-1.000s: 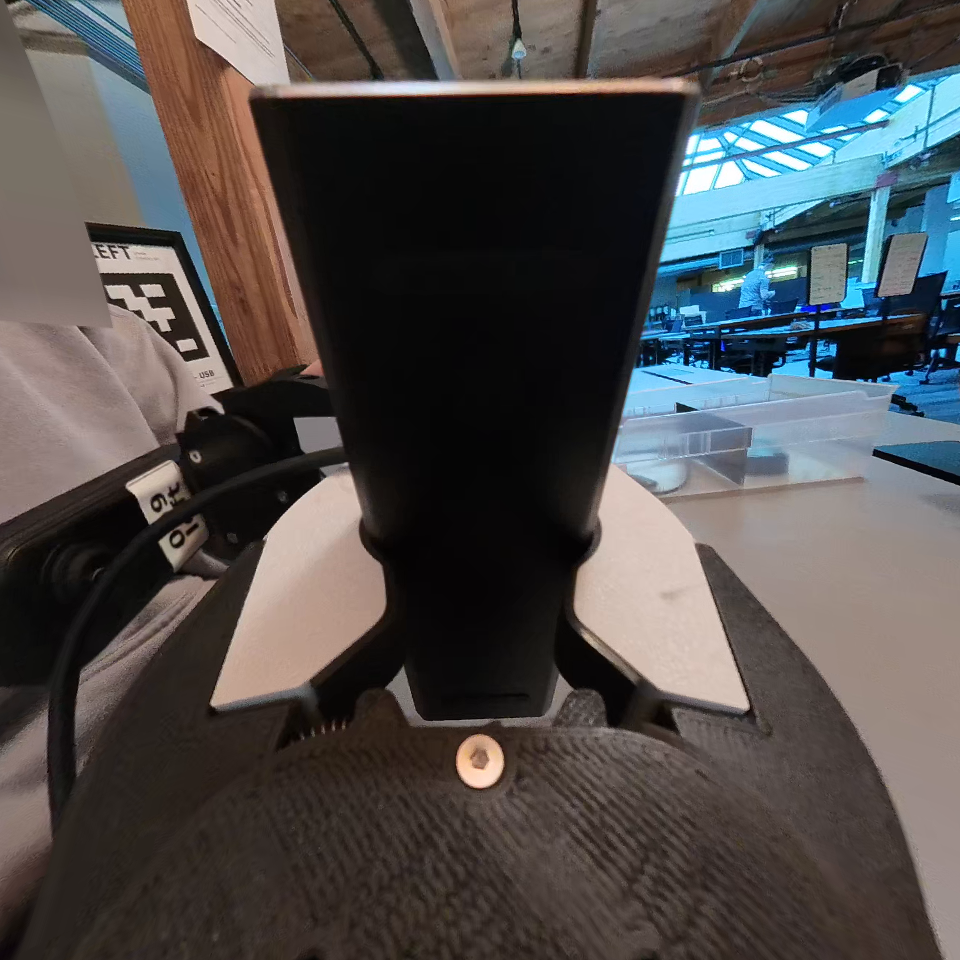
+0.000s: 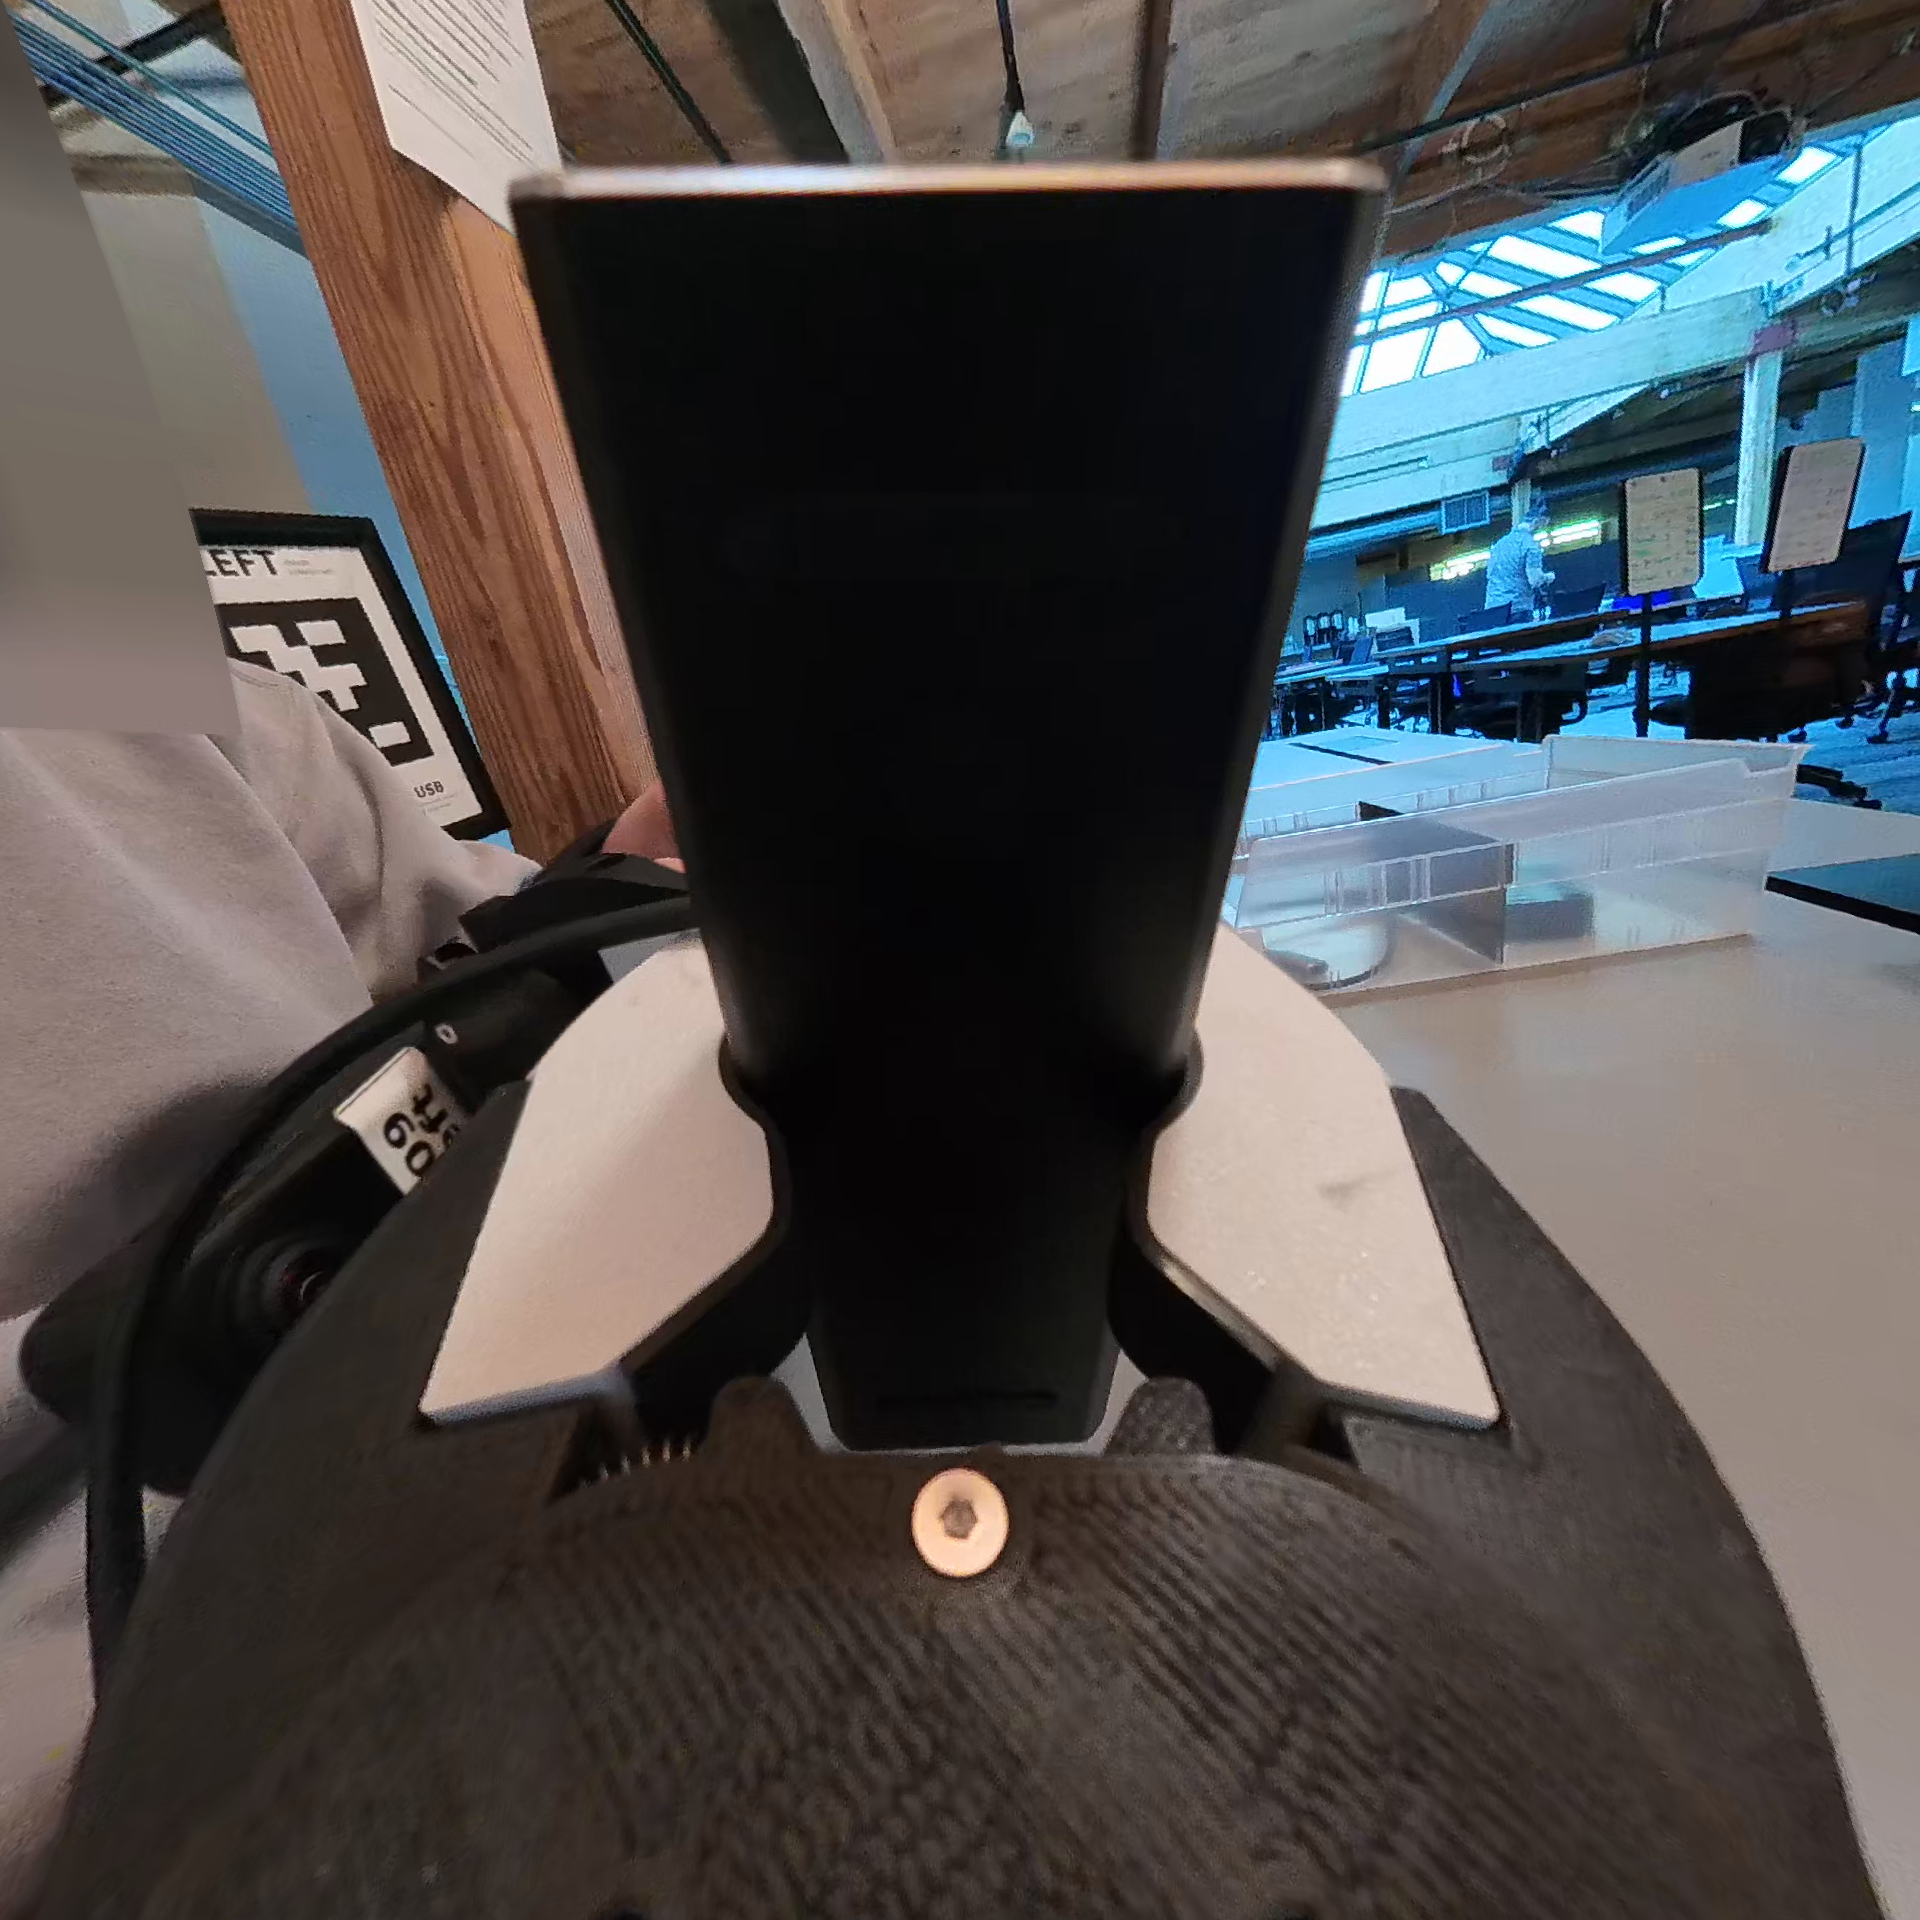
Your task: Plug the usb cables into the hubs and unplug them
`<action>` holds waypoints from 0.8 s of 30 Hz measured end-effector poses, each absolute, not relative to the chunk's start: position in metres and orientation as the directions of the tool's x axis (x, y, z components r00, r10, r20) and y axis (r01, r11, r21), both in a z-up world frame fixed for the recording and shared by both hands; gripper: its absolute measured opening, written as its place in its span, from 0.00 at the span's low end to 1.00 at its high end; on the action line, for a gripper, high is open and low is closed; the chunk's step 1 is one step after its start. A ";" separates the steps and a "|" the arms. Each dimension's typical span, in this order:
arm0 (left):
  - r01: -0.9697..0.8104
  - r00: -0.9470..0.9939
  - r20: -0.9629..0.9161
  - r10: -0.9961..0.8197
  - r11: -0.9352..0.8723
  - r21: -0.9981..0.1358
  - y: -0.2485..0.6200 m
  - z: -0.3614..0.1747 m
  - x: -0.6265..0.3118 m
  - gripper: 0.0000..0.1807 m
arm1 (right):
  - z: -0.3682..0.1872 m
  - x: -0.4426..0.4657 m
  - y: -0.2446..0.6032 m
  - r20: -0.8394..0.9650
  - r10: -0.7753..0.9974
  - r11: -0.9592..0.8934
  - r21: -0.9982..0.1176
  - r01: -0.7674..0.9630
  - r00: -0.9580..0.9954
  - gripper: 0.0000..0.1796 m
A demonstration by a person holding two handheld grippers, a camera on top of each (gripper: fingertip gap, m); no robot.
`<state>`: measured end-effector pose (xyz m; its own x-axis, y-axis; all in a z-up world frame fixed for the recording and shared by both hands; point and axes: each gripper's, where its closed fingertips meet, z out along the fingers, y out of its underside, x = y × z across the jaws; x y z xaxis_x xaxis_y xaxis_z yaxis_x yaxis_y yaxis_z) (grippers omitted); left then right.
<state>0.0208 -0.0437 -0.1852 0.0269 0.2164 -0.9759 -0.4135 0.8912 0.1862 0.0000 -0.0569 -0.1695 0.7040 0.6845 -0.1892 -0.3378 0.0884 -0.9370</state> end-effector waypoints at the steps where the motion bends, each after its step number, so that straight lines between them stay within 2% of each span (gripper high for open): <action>1: -0.426 0.025 -0.976 0.215 0.886 0.185 -0.043 -0.185 0.021 0.04 | -0.170 0.000 -0.056 -0.190 0.680 0.090 -0.937 -0.337 0.708 0.43; 11: -0.467 0.014 -0.952 0.305 0.844 0.263 -0.038 -0.181 0.025 0.03 | -0.164 0.003 -0.053 -0.228 0.680 0.099 -0.913 -0.396 0.697 0.41; 17: -0.460 -0.026 -0.936 0.352 0.827 0.323 -0.044 -0.188 0.023 0.04 | -0.171 0.008 -0.048 -0.225 0.638 0.084 -0.930 -0.357 0.736 0.40; 24: -0.368 0.001 -0.890 0.455 0.828 0.423 -0.047 -0.188 0.024 0.03 | -0.174 0.002 -0.050 -0.223 0.664 0.055 -0.937 -0.344 0.714 0.41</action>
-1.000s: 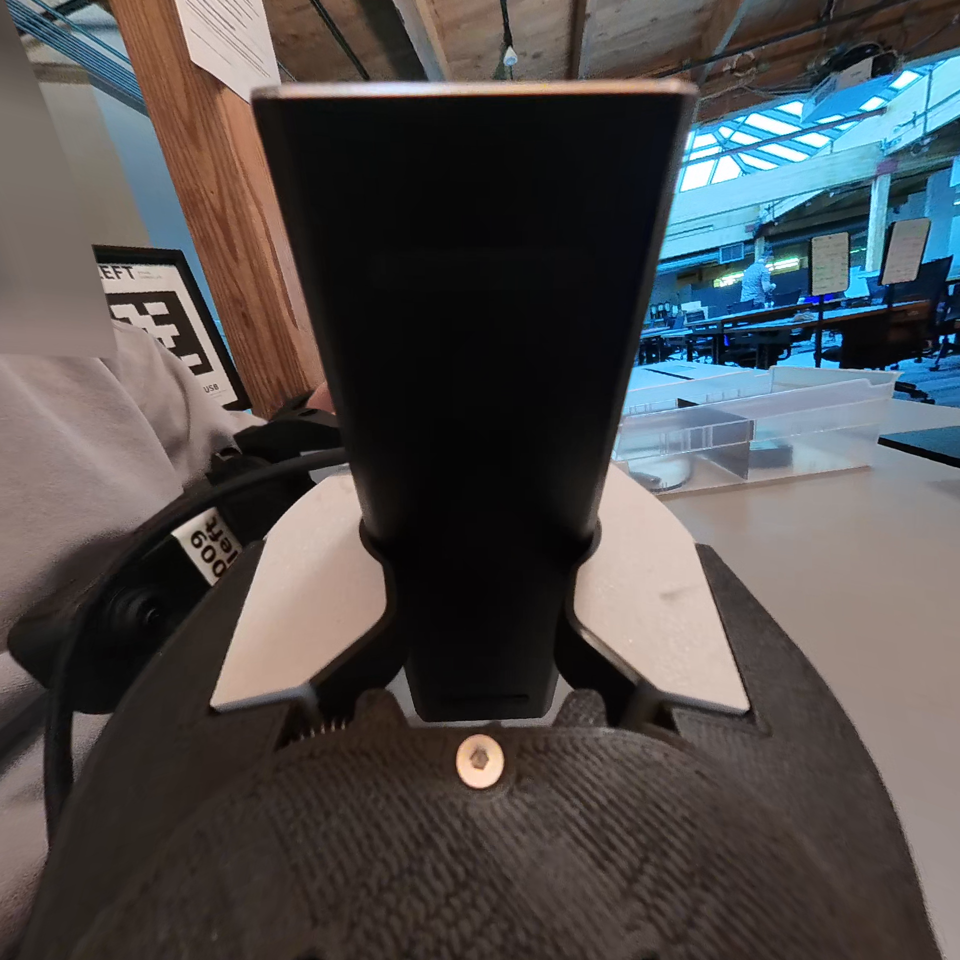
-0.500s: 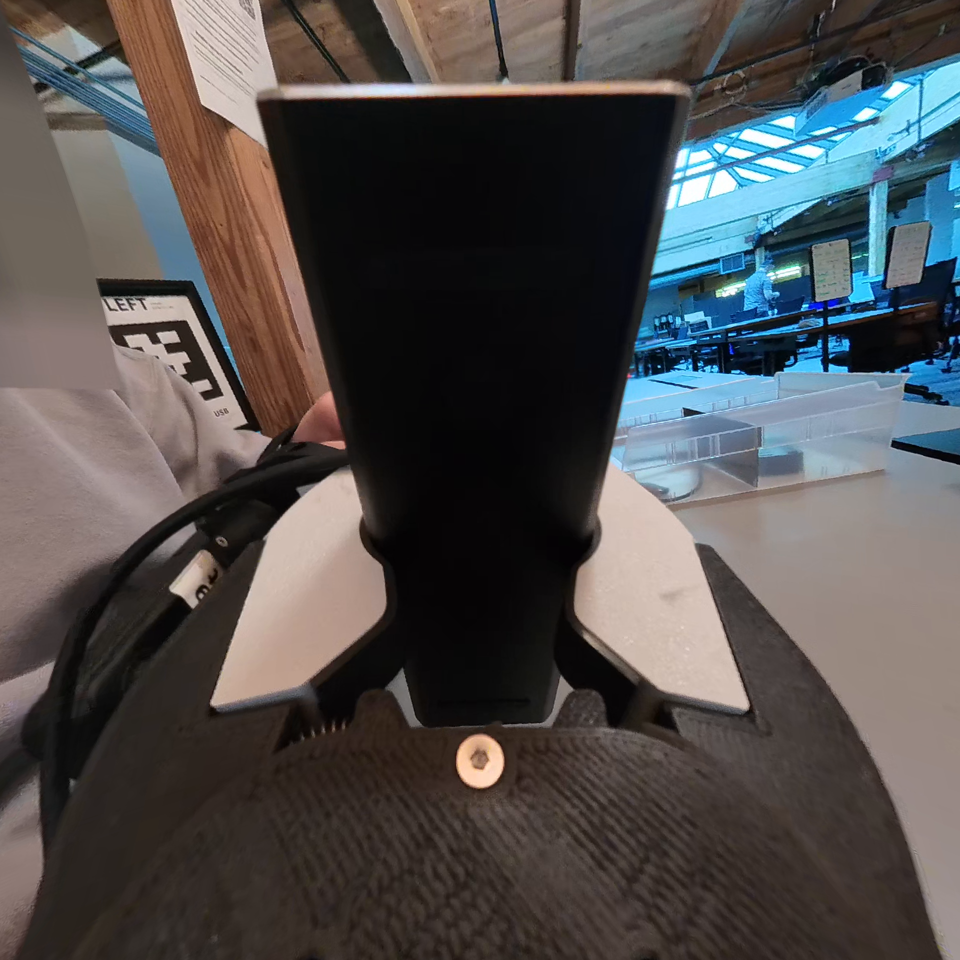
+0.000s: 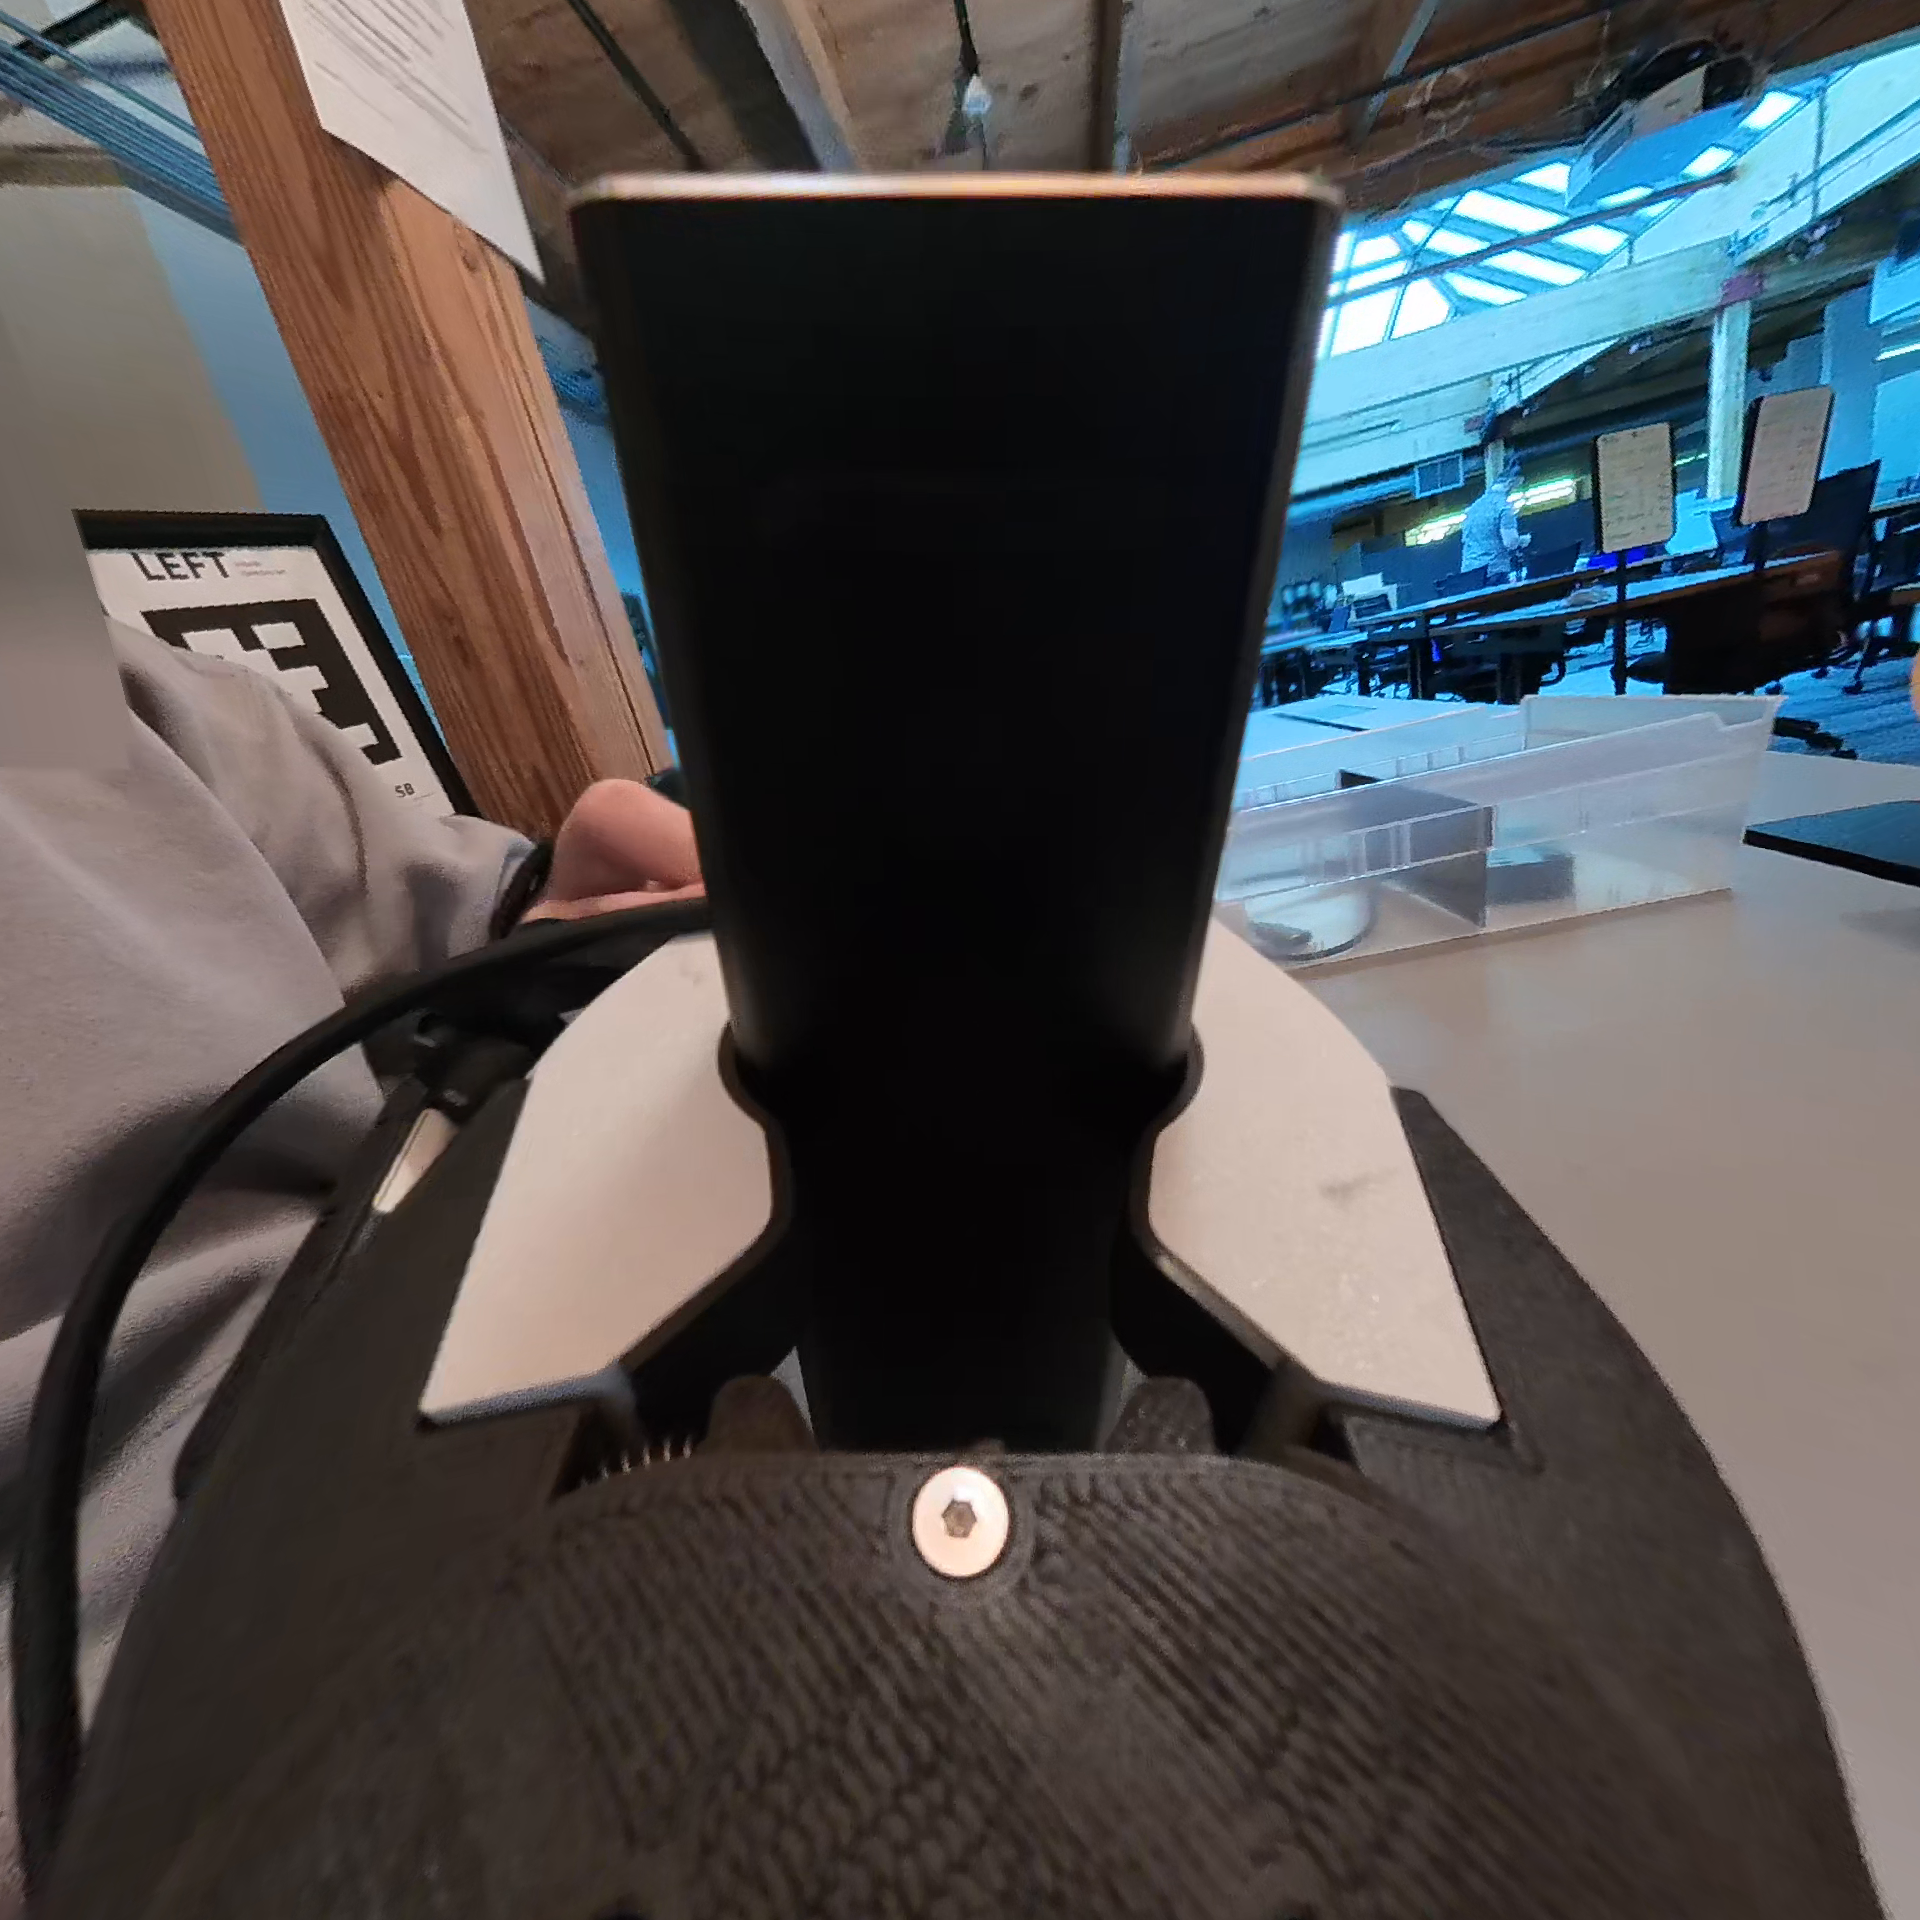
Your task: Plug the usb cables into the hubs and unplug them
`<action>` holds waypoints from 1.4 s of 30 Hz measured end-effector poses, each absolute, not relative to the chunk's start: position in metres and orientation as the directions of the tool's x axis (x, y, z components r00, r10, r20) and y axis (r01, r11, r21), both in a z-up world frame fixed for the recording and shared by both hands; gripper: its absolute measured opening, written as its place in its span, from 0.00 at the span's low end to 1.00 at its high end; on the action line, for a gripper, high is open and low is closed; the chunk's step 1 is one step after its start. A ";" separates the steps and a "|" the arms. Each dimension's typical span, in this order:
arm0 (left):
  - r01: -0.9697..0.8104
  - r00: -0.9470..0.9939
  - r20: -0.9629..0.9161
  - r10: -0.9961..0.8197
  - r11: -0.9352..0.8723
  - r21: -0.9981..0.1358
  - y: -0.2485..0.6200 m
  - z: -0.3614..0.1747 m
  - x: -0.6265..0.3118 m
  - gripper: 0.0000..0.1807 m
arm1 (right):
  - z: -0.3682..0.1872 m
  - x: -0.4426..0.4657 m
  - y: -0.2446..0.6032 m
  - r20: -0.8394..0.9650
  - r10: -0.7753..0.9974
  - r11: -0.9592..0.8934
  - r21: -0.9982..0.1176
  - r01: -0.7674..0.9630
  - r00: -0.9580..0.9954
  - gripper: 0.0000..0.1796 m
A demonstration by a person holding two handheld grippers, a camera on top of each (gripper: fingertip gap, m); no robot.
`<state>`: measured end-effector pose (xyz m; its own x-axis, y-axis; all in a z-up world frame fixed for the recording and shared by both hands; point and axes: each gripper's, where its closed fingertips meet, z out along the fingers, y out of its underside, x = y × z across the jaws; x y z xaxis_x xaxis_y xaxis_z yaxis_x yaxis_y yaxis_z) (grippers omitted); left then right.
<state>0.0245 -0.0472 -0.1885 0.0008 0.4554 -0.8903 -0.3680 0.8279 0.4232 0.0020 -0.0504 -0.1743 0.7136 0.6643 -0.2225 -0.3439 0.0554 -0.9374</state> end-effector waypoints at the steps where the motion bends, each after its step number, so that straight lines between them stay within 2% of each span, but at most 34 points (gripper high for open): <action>1: -0.344 0.009 -0.890 0.457 0.837 0.426 -0.048 -0.190 0.024 0.03 | -0.175 0.001 -0.050 -0.225 0.666 0.049 -0.938 -0.342 0.711 0.41; 8: -0.236 -0.026 -0.918 0.396 0.890 0.391 -0.052 -0.206 0.020 0.04 | -0.183 -0.006 -0.047 -0.216 0.672 0.015 -0.953 -0.304 0.708 0.42; 14: -0.217 0.014 -0.945 0.328 0.923 0.317 -0.053 -0.199 0.025 0.04 | -0.176 0.001 -0.052 -0.141 0.650 0.100 -0.958 -0.268 0.747 0.42; 17: -0.205 -0.029 -0.982 0.186 0.961 0.188 -0.042 -0.206 0.022 0.16 | -0.178 0.003 -0.056 -0.096 0.637 0.119 -0.968 -0.221 0.765 0.41; 20: -0.154 -0.124 -0.990 -0.063 0.987 -0.044 -0.034 -0.214 0.013 0.21 | -0.180 0.003 -0.055 -0.071 0.628 0.125 -0.974 -0.190 0.775 0.40; 21: -0.138 -0.177 -0.967 -0.183 0.977 -0.160 -0.033 -0.216 0.009 0.23 | -0.181 0.002 -0.054 -0.062 0.621 0.124 -0.977 -0.176 0.781 0.40; 23: -0.098 -0.292 -0.827 -0.480 0.875 -0.474 -0.039 -0.210 -0.001 0.28 | -0.185 0.000 -0.052 -0.054 0.618 0.110 -0.982 -0.155 0.784 0.40; 25: -0.069 -0.432 -0.495 -0.754 0.575 -0.816 -0.055 -0.185 -0.011 0.33 | -0.189 -0.002 -0.048 -0.035 0.604 0.101 -0.988 -0.120 0.797 0.40; 26: -0.085 -0.476 -0.295 -0.828 0.378 -0.922 -0.060 -0.166 -0.012 0.36 | -0.191 -0.004 -0.046 -0.024 0.605 0.095 -0.990 -0.102 0.796 0.40; 27: -0.110 -0.532 -0.124 -0.837 0.213 -0.971 -0.066 -0.150 -0.012 0.40 | -0.193 -0.008 -0.044 -0.022 0.611 0.084 -0.992 -0.092 0.791 0.40; 28: -0.141 -0.568 -0.007 -0.823 0.106 -0.984 -0.070 -0.138 -0.010 0.40 | -0.194 -0.011 -0.042 -0.016 0.610 0.081 -0.993 -0.082 0.792 0.40; 30: -0.184 -0.571 0.052 -0.819 0.066 -0.981 -0.070 -0.131 0.004 0.44 | -0.197 -0.018 -0.039 -0.008 0.618 0.068 -0.996 -0.064 0.786 0.40; 32: -0.218 -0.591 0.033 -0.806 0.121 -0.968 -0.078 -0.135 0.013 0.43 | -0.199 -0.021 -0.036 -0.005 0.618 0.060 -0.997 -0.054 0.786 0.40; 36: -0.190 -0.588 -0.092 -0.803 0.248 -0.950 -0.085 -0.135 0.026 0.34 | -0.205 -0.022 -0.033 -0.006 0.611 0.027 -0.999 -0.029 0.791 0.40; 41: -0.215 -0.631 -0.099 -0.770 0.296 -0.931 -0.076 -0.132 0.032 0.33 | -0.204 -0.013 -0.025 -0.051 0.565 0.012 -0.997 -0.070 0.824 0.41; 42: -0.173 -0.608 -0.142 -0.781 0.305 -0.937 -0.072 -0.125 0.034 0.22 | -0.208 -0.012 -0.023 -0.076 0.554 -0.019 -0.997 -0.079 0.829 0.48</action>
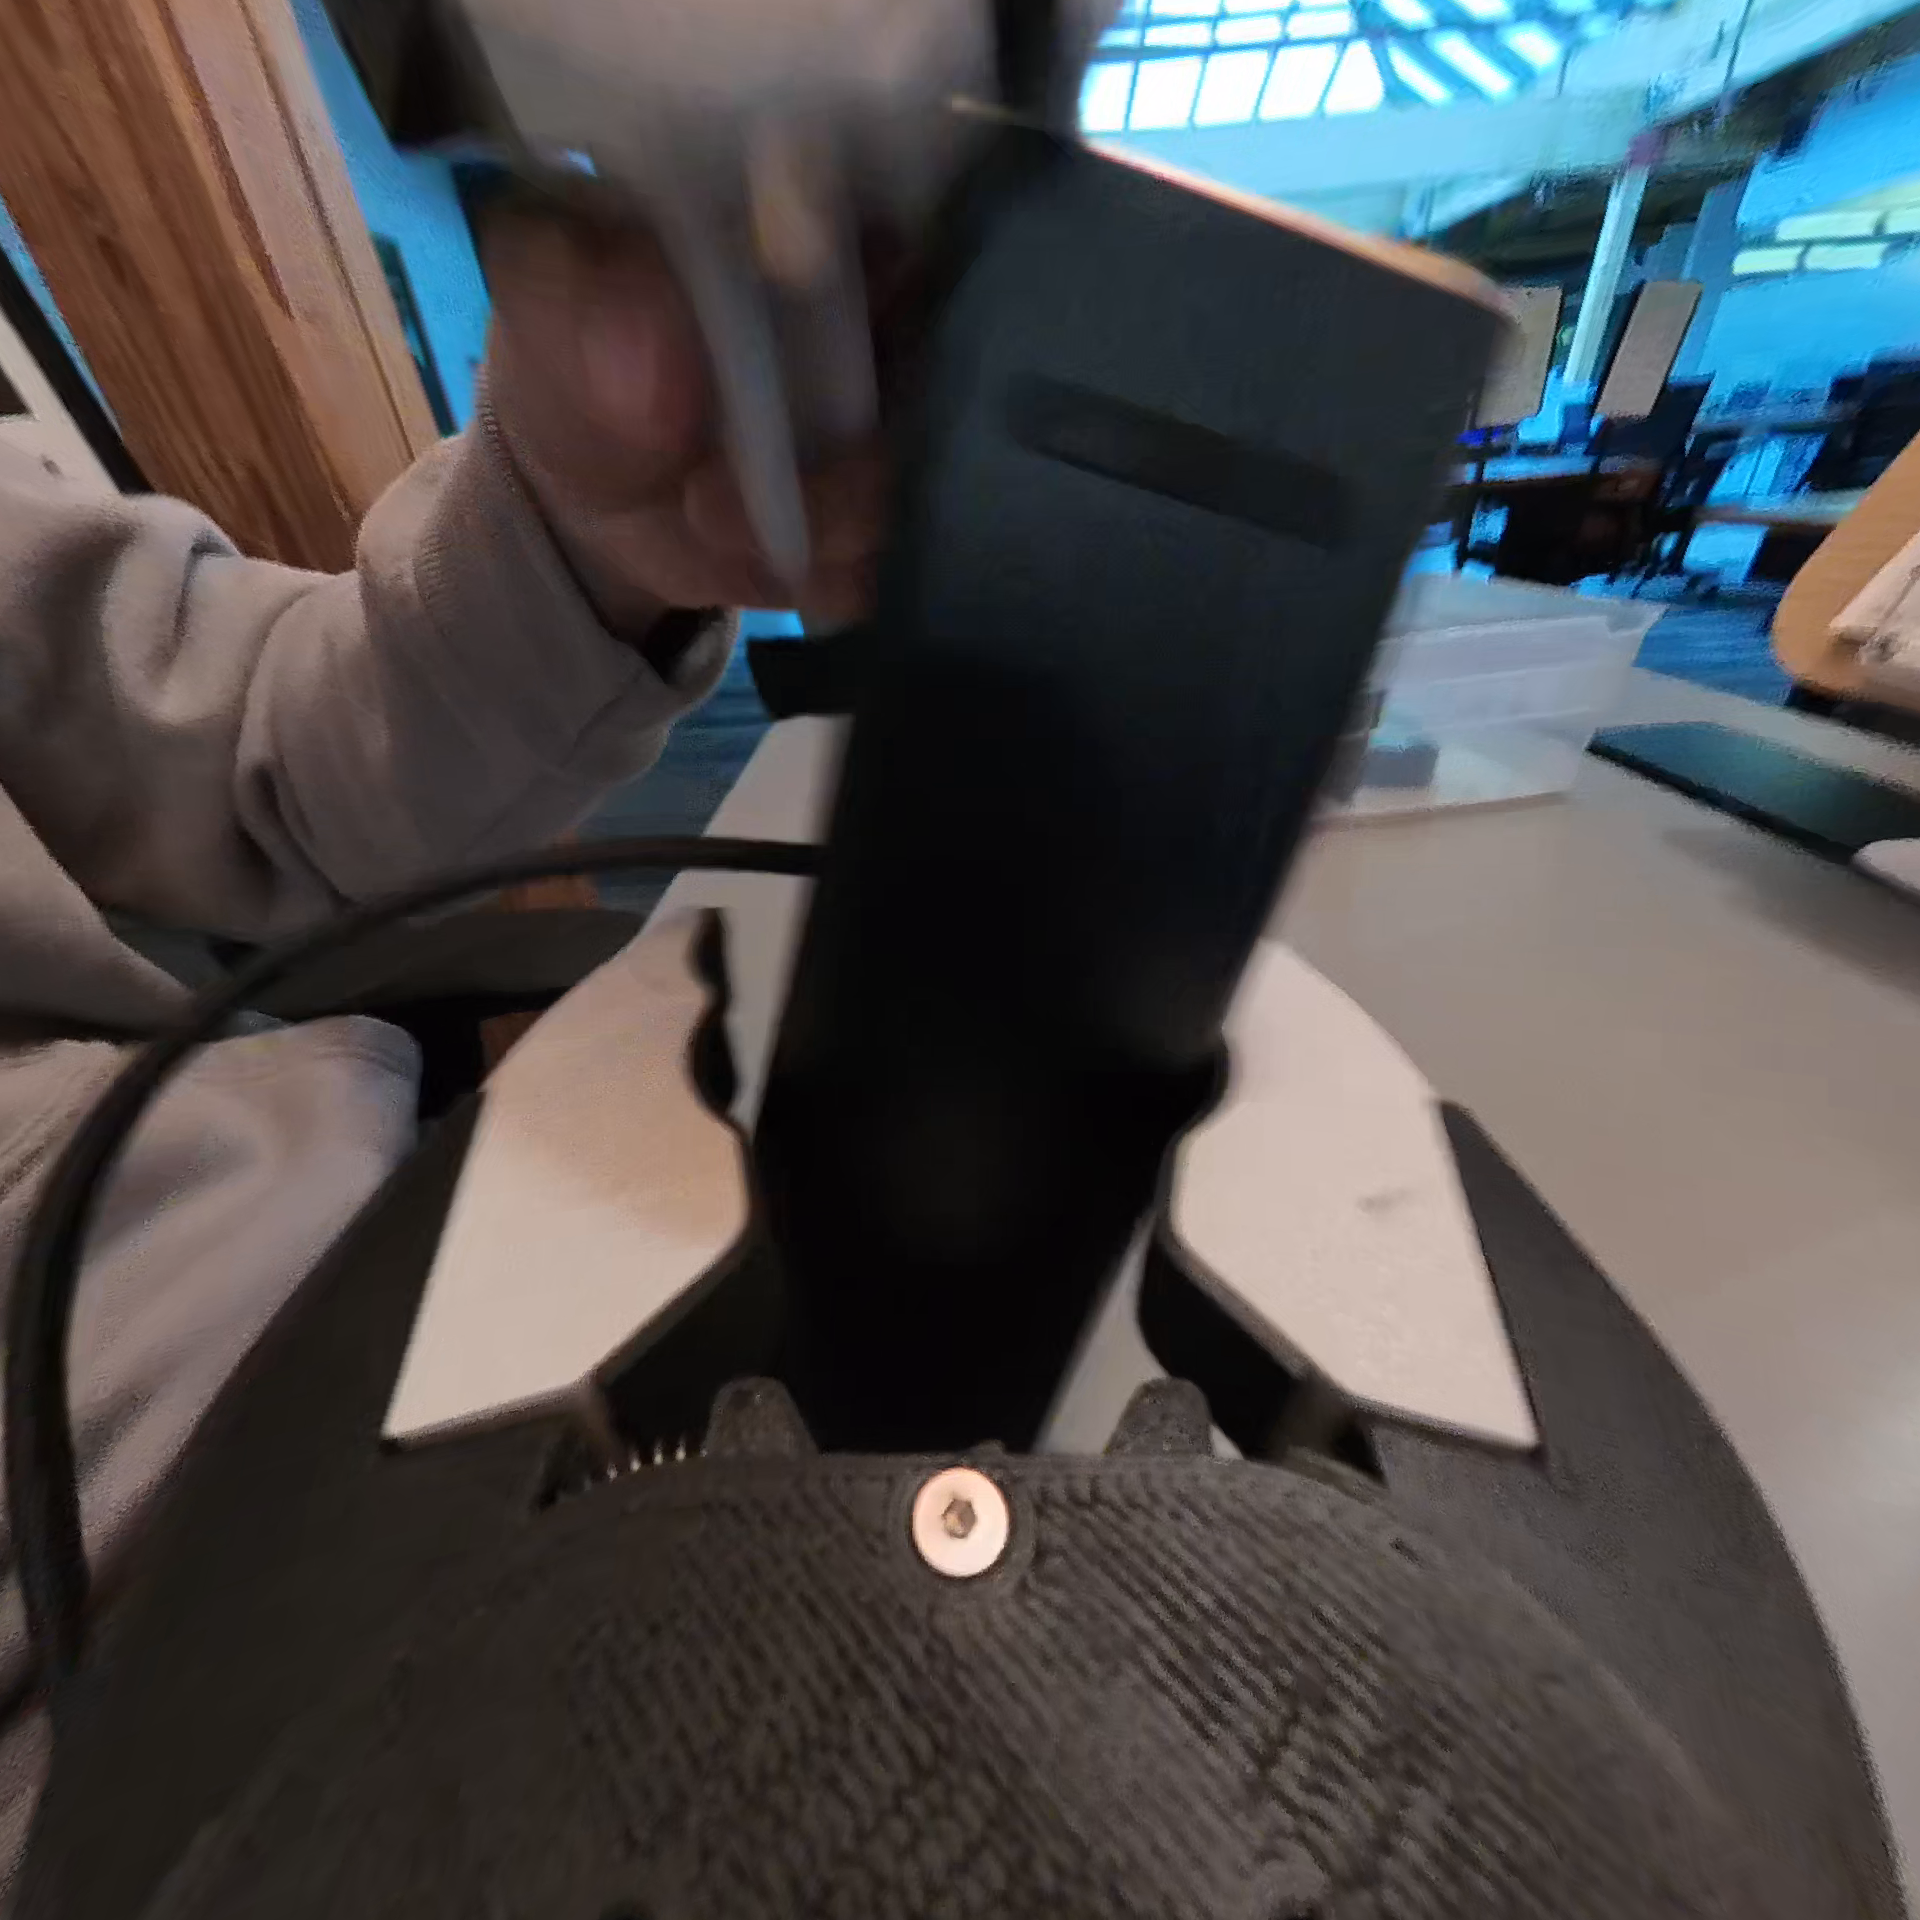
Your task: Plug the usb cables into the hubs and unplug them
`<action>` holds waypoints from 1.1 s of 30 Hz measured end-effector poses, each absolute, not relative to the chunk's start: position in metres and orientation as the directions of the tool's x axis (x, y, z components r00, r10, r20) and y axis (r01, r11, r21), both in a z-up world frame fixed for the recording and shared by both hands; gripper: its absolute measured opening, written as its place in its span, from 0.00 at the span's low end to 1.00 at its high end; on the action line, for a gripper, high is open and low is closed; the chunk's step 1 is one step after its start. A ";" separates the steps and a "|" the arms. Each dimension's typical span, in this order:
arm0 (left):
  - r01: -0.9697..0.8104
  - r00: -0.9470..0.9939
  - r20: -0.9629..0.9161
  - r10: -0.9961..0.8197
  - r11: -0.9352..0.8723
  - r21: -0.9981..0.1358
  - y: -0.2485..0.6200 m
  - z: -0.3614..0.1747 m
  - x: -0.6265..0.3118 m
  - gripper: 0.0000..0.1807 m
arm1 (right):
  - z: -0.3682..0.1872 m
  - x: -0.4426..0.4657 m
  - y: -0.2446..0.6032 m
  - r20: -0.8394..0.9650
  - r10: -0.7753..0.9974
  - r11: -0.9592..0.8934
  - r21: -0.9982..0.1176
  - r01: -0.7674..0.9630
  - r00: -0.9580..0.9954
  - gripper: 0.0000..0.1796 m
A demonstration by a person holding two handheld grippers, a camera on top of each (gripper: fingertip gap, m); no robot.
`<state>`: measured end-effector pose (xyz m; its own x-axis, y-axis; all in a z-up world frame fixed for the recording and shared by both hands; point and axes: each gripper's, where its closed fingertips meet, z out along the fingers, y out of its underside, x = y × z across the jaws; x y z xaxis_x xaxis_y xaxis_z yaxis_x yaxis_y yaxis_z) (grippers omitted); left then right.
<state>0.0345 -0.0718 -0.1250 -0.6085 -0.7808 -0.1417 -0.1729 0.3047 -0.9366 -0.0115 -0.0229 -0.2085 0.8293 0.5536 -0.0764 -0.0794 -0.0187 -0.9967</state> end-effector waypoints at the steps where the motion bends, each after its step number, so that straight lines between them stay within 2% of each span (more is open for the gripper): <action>1: -0.069 -0.572 -0.175 -0.801 0.260 -0.963 -0.068 -0.103 0.036 0.00 | -0.216 -0.010 -0.019 -0.104 0.539 -0.070 -0.994 -0.078 0.836 0.52; 2: -0.018 -0.559 -0.124 -0.820 0.162 -0.987 -0.064 -0.081 0.035 0.00 | -0.221 -0.009 -0.017 -0.088 0.522 -0.087 -0.995 -0.050 0.849 0.50; 3: -0.032 -0.566 -0.053 -0.822 0.086 -0.996 -0.059 -0.068 0.034 0.00 | -0.219 -0.013 -0.018 -0.050 0.535 -0.061 -0.998 -0.021 0.843 0.41; 4: -0.049 -0.576 -0.039 -0.816 0.082 -0.995 -0.057 -0.066 0.036 0.00 | -0.214 -0.021 -0.021 0.020 0.556 -0.010 -0.999 0.031 0.831 0.41; 6: -0.104 -0.612 -0.049 -0.790 0.141 -0.984 -0.056 -0.086 0.038 0.02 | -0.207 -0.028 -0.019 -0.025 0.585 -0.011 -1.000 -0.023 0.810 0.41; 9: -0.174 -0.648 0.049 -0.760 0.085 -0.981 -0.057 -0.109 0.032 0.29 | -0.209 -0.023 -0.020 -0.029 0.572 -0.014 -1.000 -0.025 0.820 0.40; 12: -0.226 -0.684 0.028 -0.729 0.176 -0.958 -0.061 -0.139 0.021 0.40 | -0.208 -0.019 -0.021 -0.028 0.563 -0.009 -1.000 -0.029 0.826 0.40; 15: -0.323 -0.662 -0.021 -0.749 0.311 -0.894 -0.061 -0.178 0.023 0.45 | -0.208 -0.025 -0.021 0.000 0.580 0.000 -1.000 0.001 0.814 0.40; 18: -0.323 -0.715 -0.030 -0.698 0.368 -0.872 -0.076 -0.189 0.020 0.34 | -0.216 -0.028 -0.019 0.000 0.583 -0.028 -0.999 0.020 0.812 0.40; 20: -0.325 -0.723 -0.047 -0.689 0.399 -0.857 -0.076 -0.190 0.021 0.34 | -0.213 -0.025 -0.019 -0.001 0.572 -0.013 -1.000 0.008 0.820 0.40; 23: -0.322 -0.716 0.013 -0.698 0.314 -0.893 -0.076 -0.177 0.028 0.34 | -0.200 -0.016 -0.020 -0.044 0.540 0.024 -0.997 -0.067 0.840 0.41; 25: -0.300 -0.701 0.017 -0.713 0.274 -0.914 -0.072 -0.165 0.034 0.34 | -0.195 -0.010 -0.020 -0.075 0.506 0.043 -0.993 -0.111 0.859 0.47; 27: -0.279 -0.703 0.018 -0.711 0.252 -0.927 -0.070 -0.155 0.036 0.34 | -0.191 -0.005 -0.022 -0.088 0.478 0.041 -0.992 -0.122 0.874 0.50; 32: -0.188 -0.765 -0.079 -0.639 0.338 -0.922 -0.078 -0.146 0.029 0.34 | -0.196 -0.006 -0.026 -0.079 0.446 -0.006 -0.996 -0.085 0.892 0.48; 33: -0.184 -0.783 -0.078 -0.618 0.349 -0.919 -0.081 -0.147 0.026 0.34 | -0.195 -0.009 -0.028 -0.075 0.449 0.003 -0.996 -0.085 0.891 0.45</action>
